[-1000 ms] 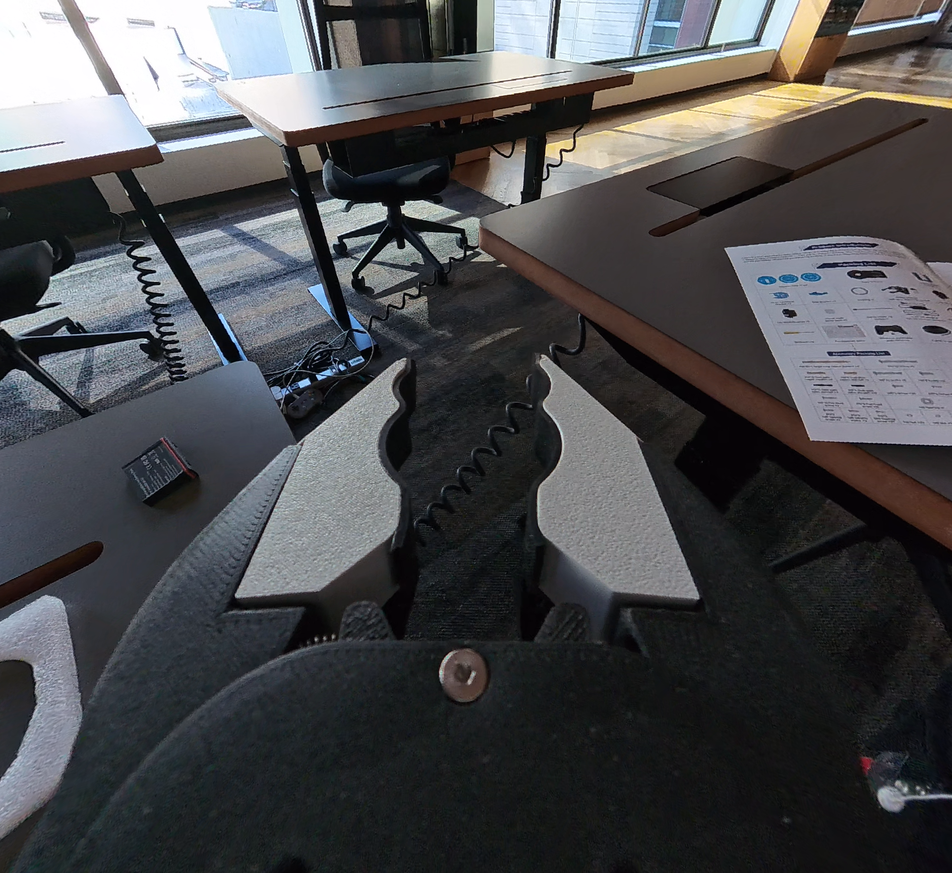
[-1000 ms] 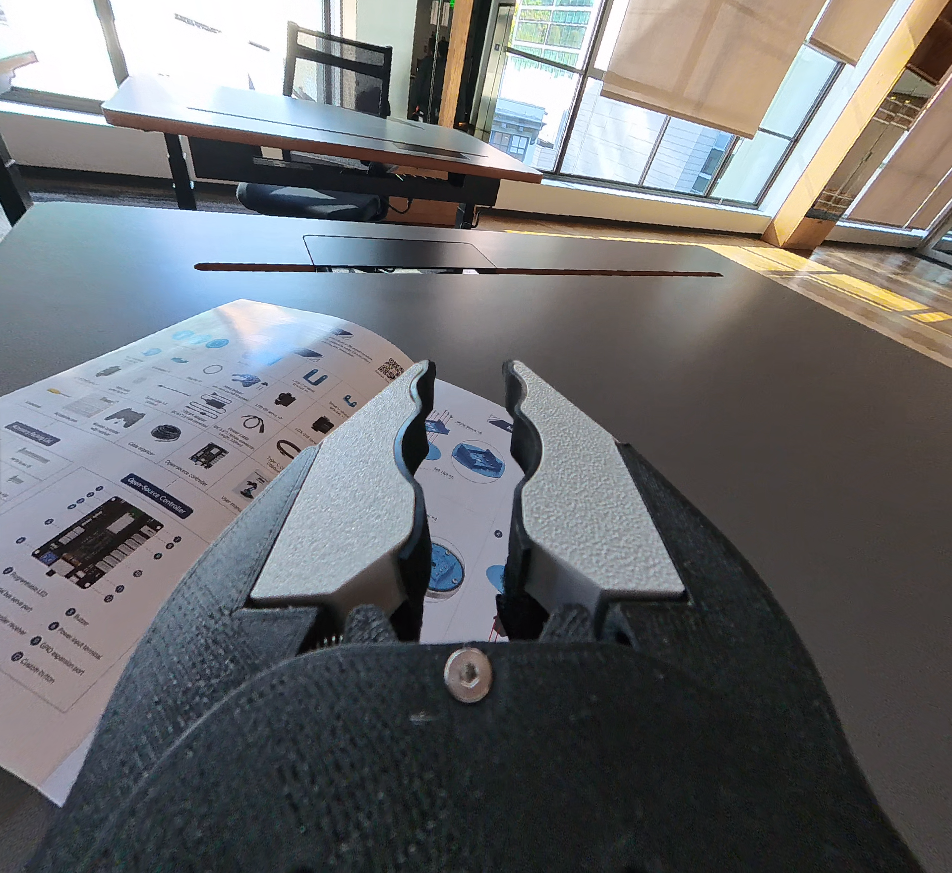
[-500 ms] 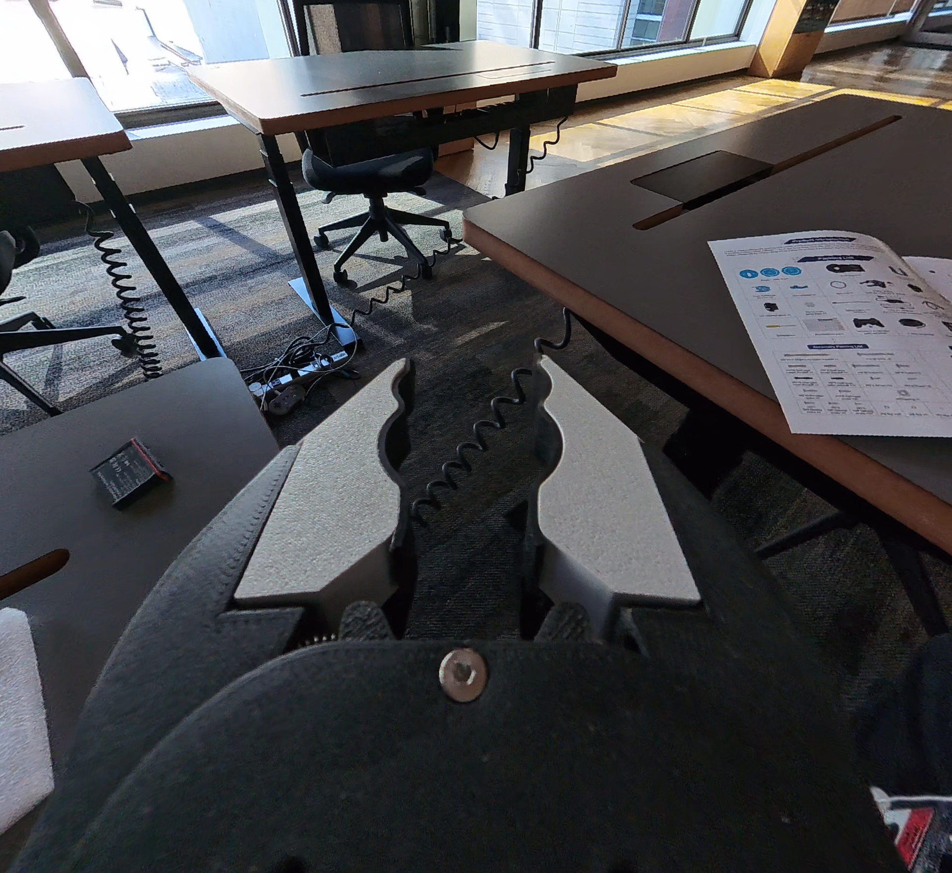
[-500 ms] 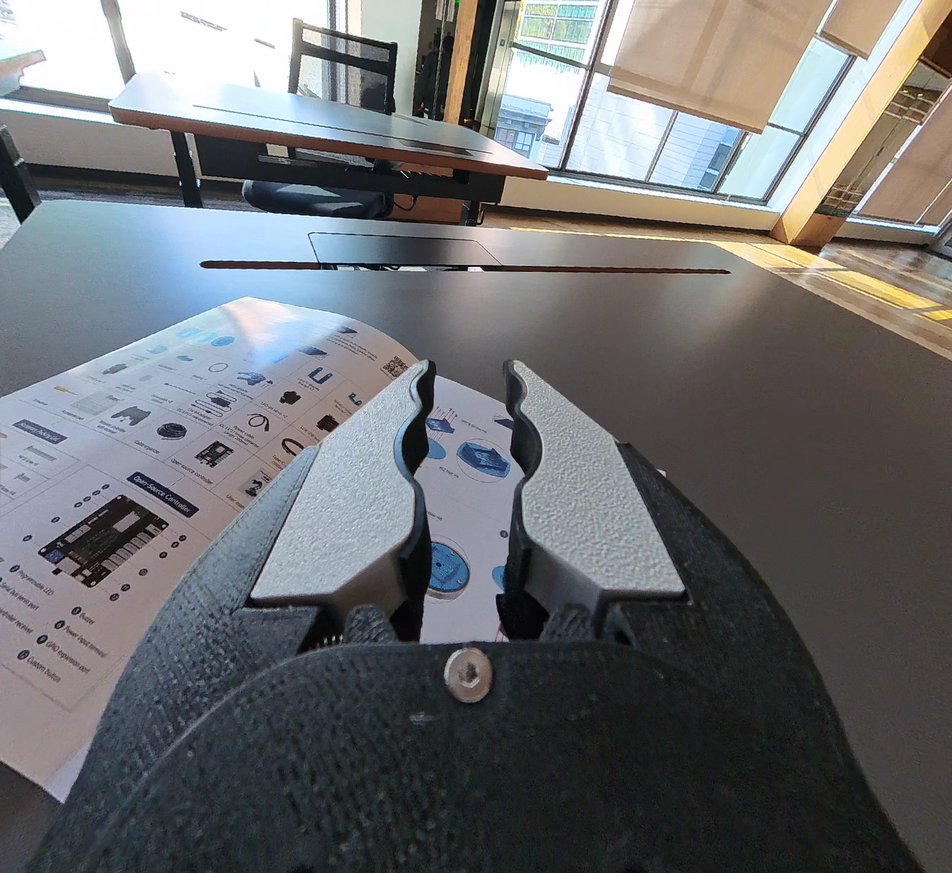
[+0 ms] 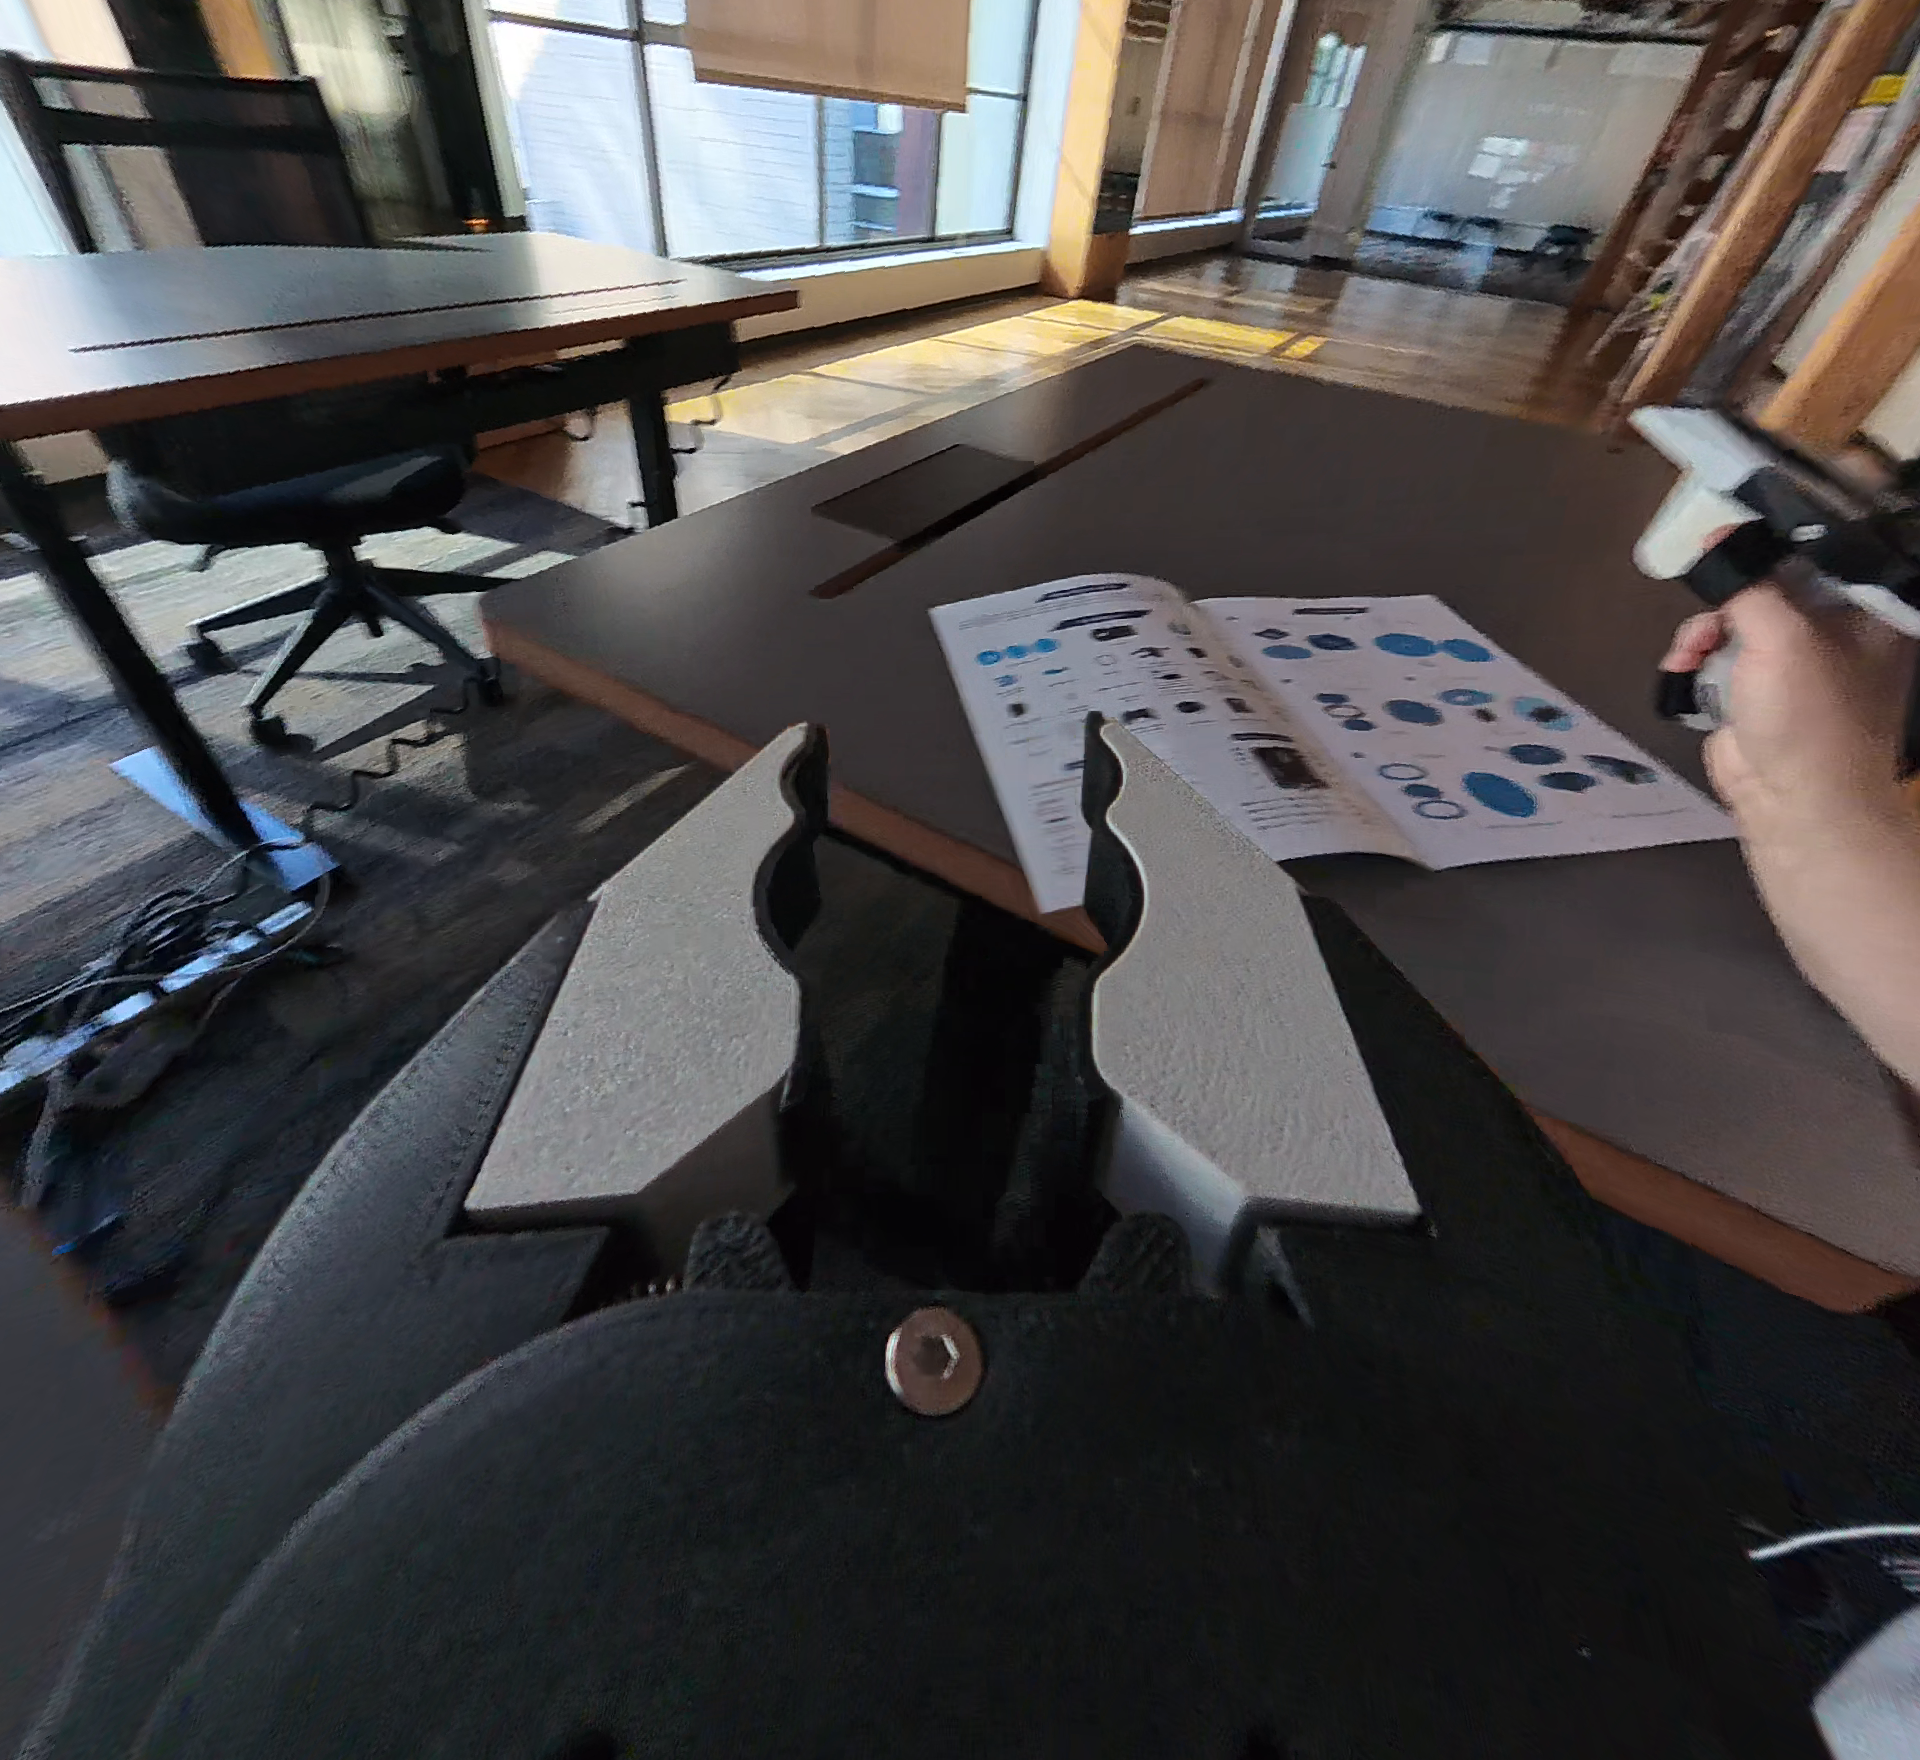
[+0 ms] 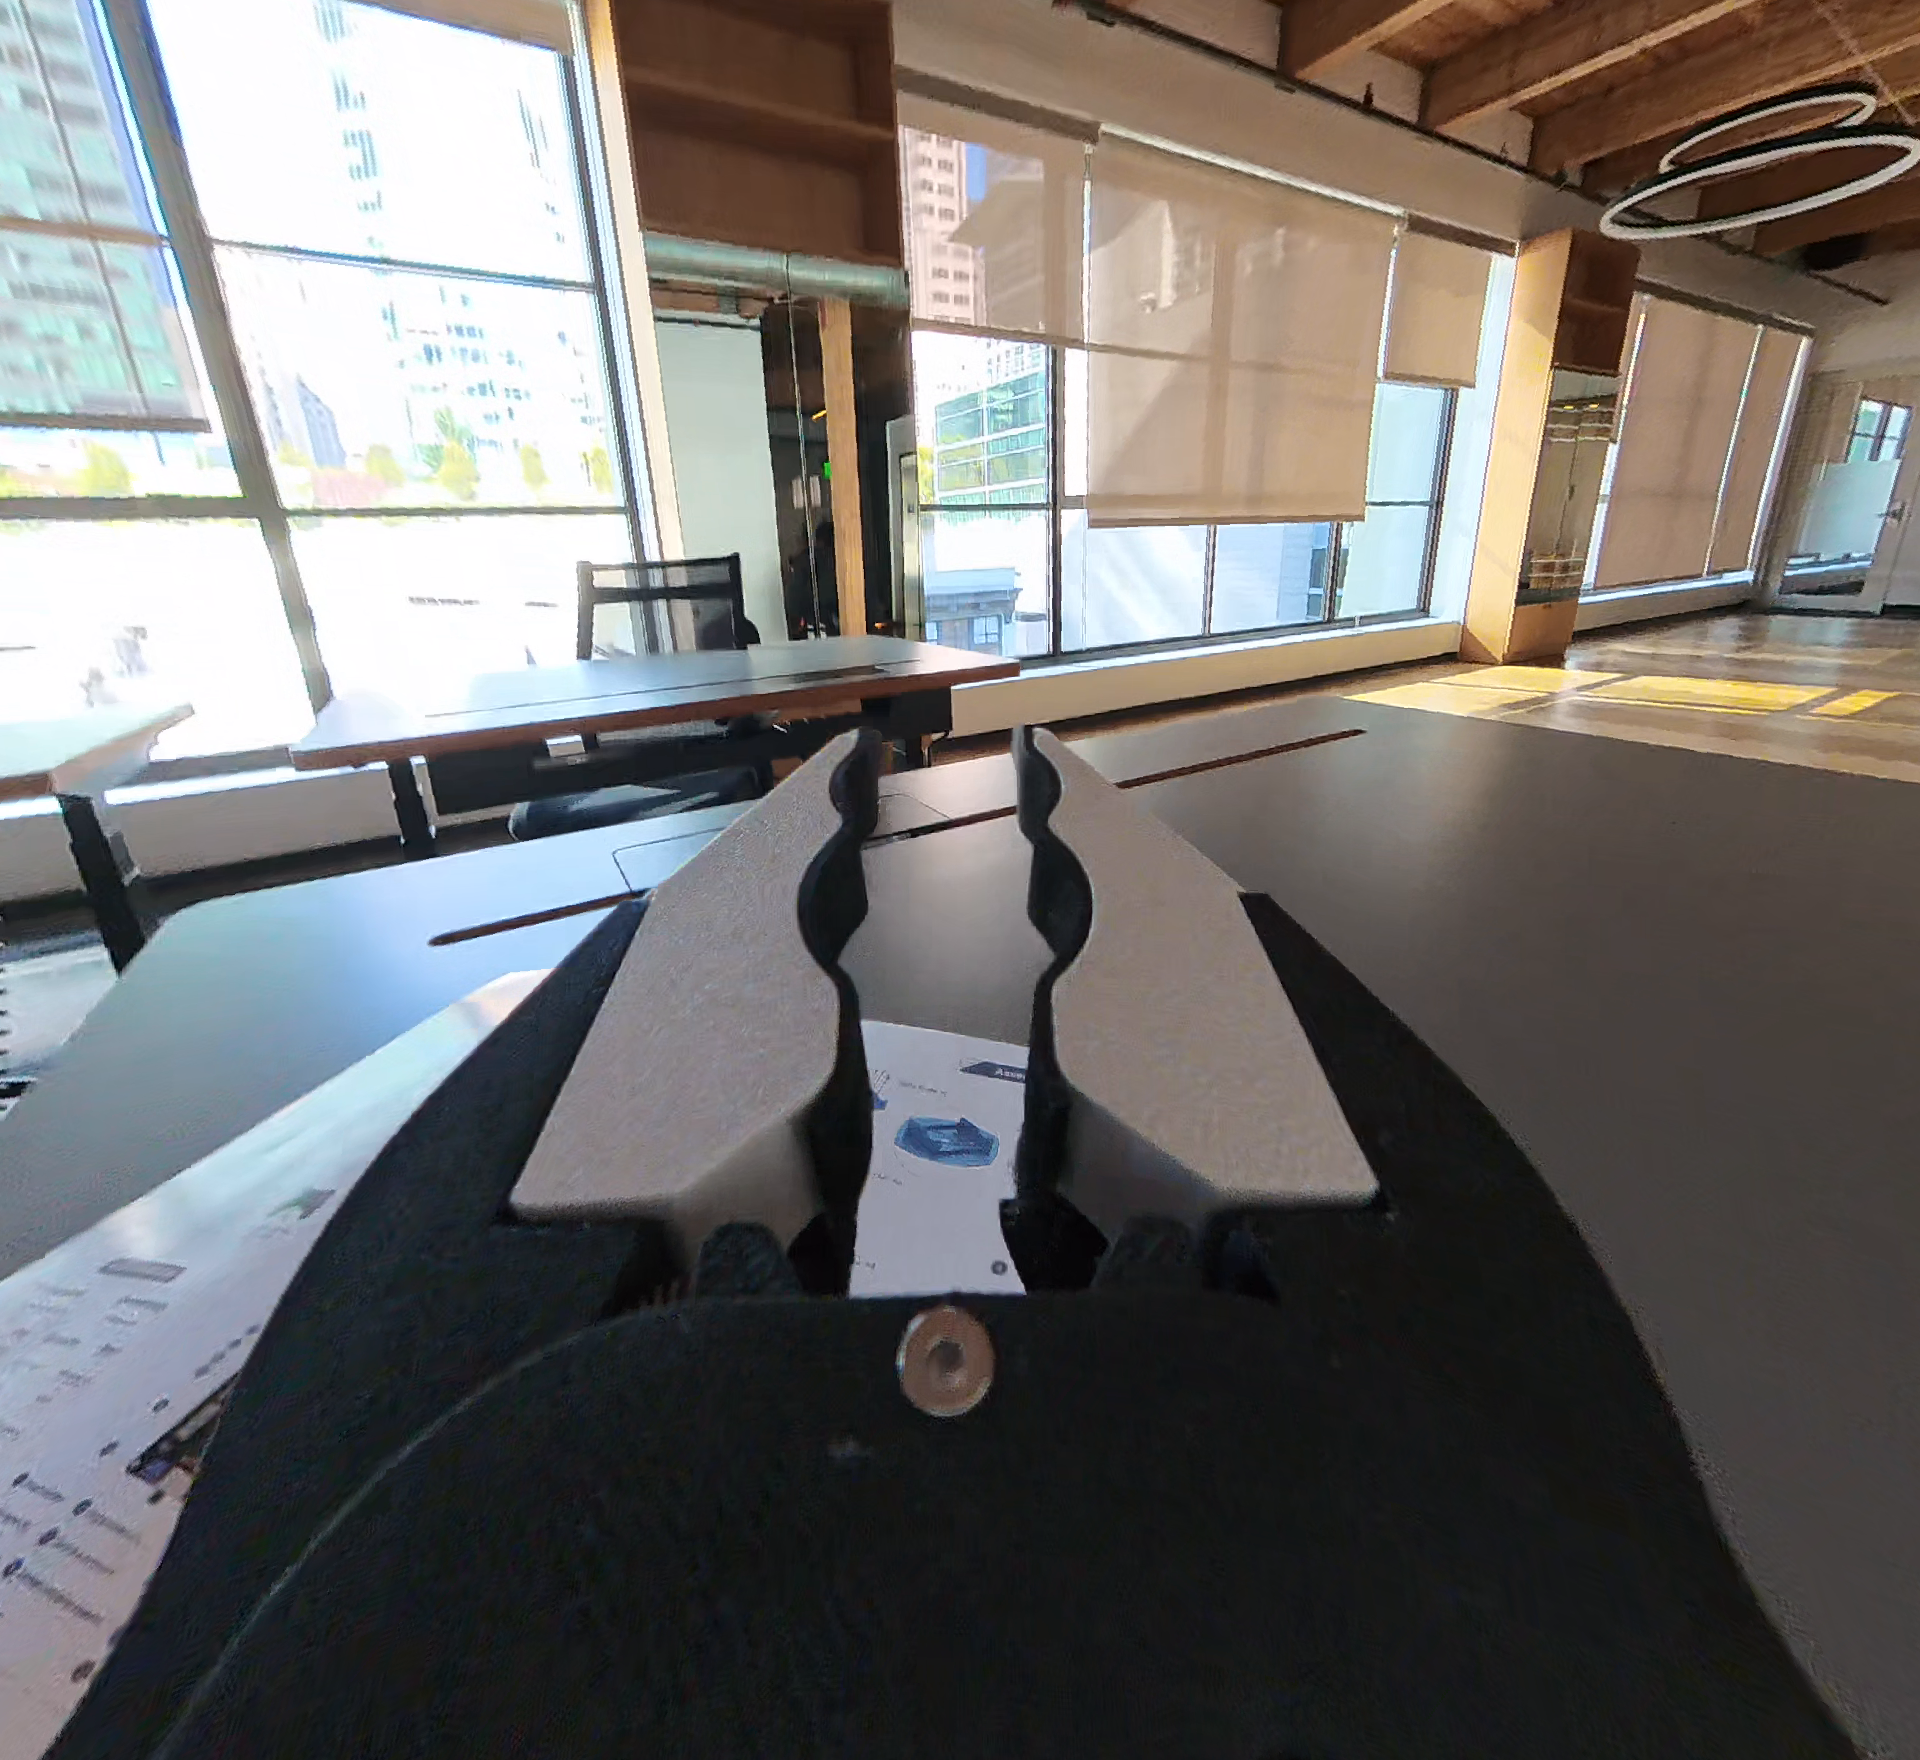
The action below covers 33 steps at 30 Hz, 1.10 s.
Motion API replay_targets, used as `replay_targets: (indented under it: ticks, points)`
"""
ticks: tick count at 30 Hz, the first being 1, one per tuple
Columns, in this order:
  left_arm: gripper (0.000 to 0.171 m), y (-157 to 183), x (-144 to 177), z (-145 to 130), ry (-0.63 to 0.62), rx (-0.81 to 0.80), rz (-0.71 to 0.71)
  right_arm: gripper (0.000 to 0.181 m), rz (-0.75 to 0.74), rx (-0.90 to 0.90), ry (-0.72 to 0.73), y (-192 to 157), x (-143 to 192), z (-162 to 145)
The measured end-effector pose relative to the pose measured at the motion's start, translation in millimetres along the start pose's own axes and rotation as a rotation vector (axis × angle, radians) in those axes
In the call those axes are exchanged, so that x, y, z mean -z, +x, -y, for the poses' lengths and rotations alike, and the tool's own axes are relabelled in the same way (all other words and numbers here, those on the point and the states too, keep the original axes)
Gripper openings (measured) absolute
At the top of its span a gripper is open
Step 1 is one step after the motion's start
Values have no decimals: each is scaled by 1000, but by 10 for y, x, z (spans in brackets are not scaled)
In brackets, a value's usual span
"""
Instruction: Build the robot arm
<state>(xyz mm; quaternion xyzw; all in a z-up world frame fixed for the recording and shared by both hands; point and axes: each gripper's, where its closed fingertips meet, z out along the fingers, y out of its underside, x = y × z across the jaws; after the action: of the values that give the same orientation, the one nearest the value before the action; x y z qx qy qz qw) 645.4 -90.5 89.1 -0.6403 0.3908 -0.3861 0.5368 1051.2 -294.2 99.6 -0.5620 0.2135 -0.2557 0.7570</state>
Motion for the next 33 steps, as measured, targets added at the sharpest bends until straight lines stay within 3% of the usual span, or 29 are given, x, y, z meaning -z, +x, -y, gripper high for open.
replay_targets:
  ticks: [3,10,14,17,21,26,29,31,33]
  points:
    - [46,505,-18,138,53,49,-147,25,-12,-34,-3,82,-7,-37]
    - [49,1342,-273,322,109,86,-199,24,-9,-165,36,428,113,-22]
    - [50,1802,-627,409,111,72,-301,25,114,-269,-30,259,72,-145]
    - [52,2056,-888,471,89,21,-392,24,132,-261,7,236,144,-34]
    - [52,2072,-1123,455,70,-35,-428,20,46,-114,97,265,215,56]
    - [47,2299,-1174,189,24,65,-668,20,37,-14,23,96,217,-73]
    - [40,2310,-1289,-6,-3,48,-675,20,61,108,-23,-4,181,-22]
    - [38,2258,-1386,29,-41,18,-682,20,120,151,-96,-69,68,3]
    - [37,2175,-1455,264,-34,-6,-684,23,217,150,-184,-145,-67,29]
